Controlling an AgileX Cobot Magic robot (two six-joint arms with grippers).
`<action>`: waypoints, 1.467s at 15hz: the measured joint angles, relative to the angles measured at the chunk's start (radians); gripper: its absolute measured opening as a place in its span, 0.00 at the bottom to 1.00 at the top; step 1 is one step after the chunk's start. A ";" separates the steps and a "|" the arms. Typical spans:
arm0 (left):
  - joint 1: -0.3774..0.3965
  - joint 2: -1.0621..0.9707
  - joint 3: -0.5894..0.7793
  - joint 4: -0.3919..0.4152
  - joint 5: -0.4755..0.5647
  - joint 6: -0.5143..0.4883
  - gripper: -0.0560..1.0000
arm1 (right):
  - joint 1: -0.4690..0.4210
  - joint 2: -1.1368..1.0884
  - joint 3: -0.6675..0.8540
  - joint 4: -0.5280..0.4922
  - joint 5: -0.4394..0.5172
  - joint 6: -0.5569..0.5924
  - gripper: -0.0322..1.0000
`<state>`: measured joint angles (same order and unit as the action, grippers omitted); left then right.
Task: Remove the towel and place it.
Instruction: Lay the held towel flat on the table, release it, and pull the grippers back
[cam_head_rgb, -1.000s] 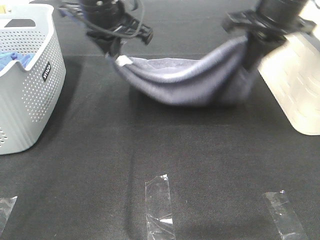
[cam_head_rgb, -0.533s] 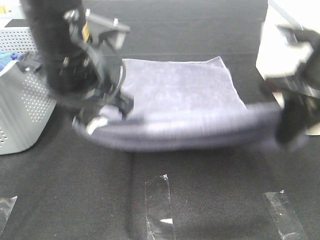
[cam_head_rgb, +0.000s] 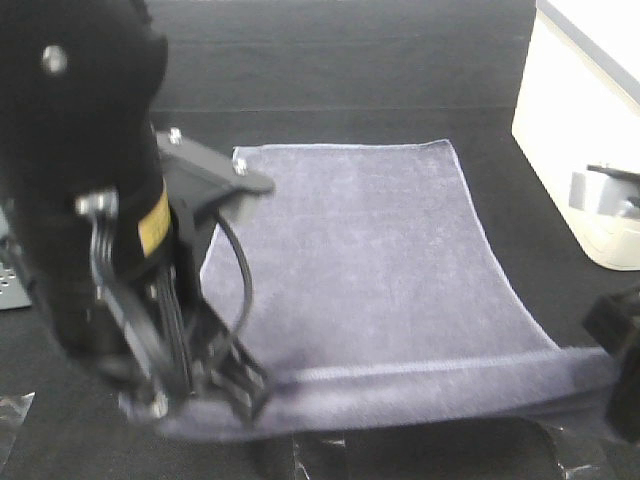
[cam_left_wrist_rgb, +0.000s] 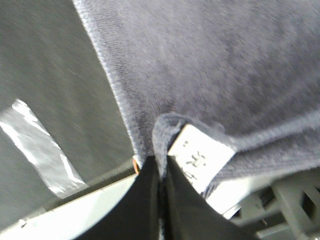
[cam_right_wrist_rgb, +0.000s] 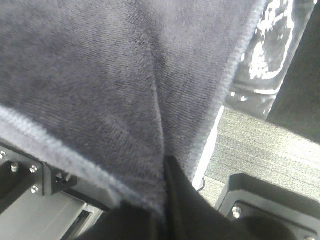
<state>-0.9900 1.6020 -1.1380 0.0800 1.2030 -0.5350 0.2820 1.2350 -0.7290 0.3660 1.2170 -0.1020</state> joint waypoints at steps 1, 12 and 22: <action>-0.024 -0.001 0.011 -0.013 0.000 -0.020 0.05 | 0.000 -0.018 0.018 0.006 0.000 0.000 0.03; -0.096 -0.001 0.076 -0.209 0.003 -0.060 0.05 | 0.000 -0.153 0.171 0.044 0.000 0.000 0.03; -0.096 -0.001 0.112 -0.210 0.009 -0.104 0.92 | 0.000 -0.153 0.172 0.051 0.000 0.000 0.76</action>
<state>-1.0860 1.6010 -1.0260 -0.1300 1.2120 -0.6390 0.2820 1.0820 -0.5570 0.4170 1.2170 -0.1020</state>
